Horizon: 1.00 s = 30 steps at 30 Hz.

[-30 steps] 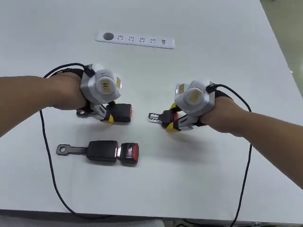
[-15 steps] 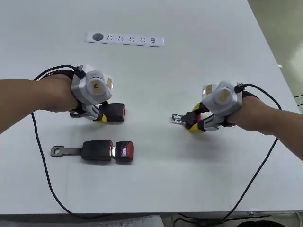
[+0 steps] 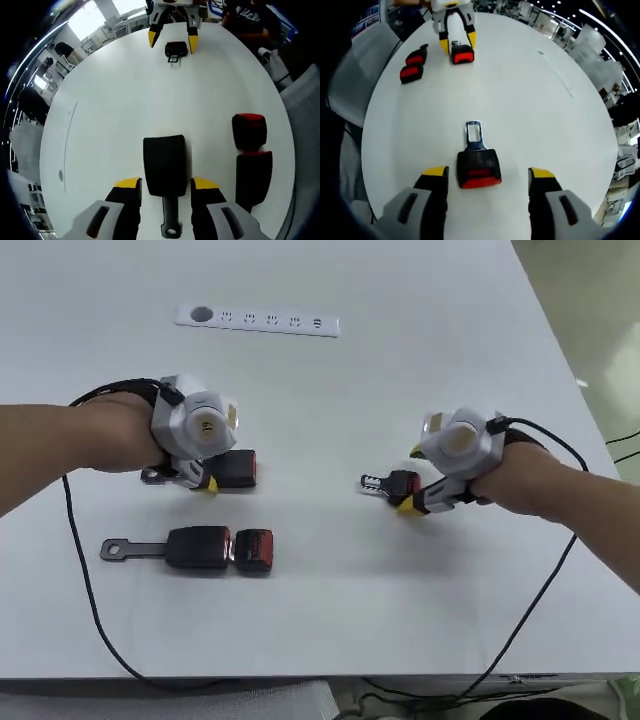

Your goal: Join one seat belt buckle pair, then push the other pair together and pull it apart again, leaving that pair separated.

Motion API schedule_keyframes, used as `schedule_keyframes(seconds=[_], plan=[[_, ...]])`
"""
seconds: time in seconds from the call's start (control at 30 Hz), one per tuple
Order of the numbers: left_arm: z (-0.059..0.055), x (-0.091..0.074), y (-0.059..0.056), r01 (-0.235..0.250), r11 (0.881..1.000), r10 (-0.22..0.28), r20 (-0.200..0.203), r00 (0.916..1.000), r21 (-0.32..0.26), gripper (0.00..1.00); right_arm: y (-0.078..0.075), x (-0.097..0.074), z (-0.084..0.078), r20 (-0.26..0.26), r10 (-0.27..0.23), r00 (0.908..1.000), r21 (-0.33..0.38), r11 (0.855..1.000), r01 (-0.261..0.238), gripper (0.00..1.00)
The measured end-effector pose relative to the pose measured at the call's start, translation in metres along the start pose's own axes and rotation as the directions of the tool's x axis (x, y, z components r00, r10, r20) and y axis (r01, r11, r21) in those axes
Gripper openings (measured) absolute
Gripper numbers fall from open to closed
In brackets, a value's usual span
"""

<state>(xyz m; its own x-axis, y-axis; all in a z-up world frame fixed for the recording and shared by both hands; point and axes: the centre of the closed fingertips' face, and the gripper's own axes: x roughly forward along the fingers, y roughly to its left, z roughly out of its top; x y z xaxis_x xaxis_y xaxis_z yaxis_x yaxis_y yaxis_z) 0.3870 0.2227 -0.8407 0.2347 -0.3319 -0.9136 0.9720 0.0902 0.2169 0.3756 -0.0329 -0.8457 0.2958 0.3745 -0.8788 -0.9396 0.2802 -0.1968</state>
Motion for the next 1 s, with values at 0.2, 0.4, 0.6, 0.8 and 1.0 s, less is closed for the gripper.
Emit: schedule_keyframes(seconds=[0.2,0.4,0.6,0.8,1.0], plan=[[-0.008,-0.027,-0.005,-0.064,0.988,0.074,0.069,0.9948,-0.142,0.5,0.016,-0.026,0.021,0.159,-0.12,0.9799,0.235,0.969,0.081,0.72],[-0.011,-0.049,-0.038,-0.067,0.975,0.098,0.142,0.9851,-0.213,0.53,0.066,-0.032,0.019,0.166,-0.108,0.9803,0.259,0.964,0.062,0.75],[-0.03,-0.074,-0.076,-0.095,0.946,0.157,0.178,0.9714,-0.311,0.62,0.108,-0.046,0.022,0.184,-0.124,0.9751,0.309,0.949,0.063,0.8],[-0.054,-0.098,-0.098,-0.117,0.895,0.216,0.19,0.9578,-0.431,0.7,0.117,-0.069,0.019,0.211,-0.185,0.9597,0.388,0.917,0.092,0.86],[-0.082,-0.119,-0.113,-0.133,0.83,0.277,0.194,0.9409,-0.541,0.78,0.114,-0.084,0.008,0.208,-0.229,0.9509,0.452,0.885,0.114,0.9]])
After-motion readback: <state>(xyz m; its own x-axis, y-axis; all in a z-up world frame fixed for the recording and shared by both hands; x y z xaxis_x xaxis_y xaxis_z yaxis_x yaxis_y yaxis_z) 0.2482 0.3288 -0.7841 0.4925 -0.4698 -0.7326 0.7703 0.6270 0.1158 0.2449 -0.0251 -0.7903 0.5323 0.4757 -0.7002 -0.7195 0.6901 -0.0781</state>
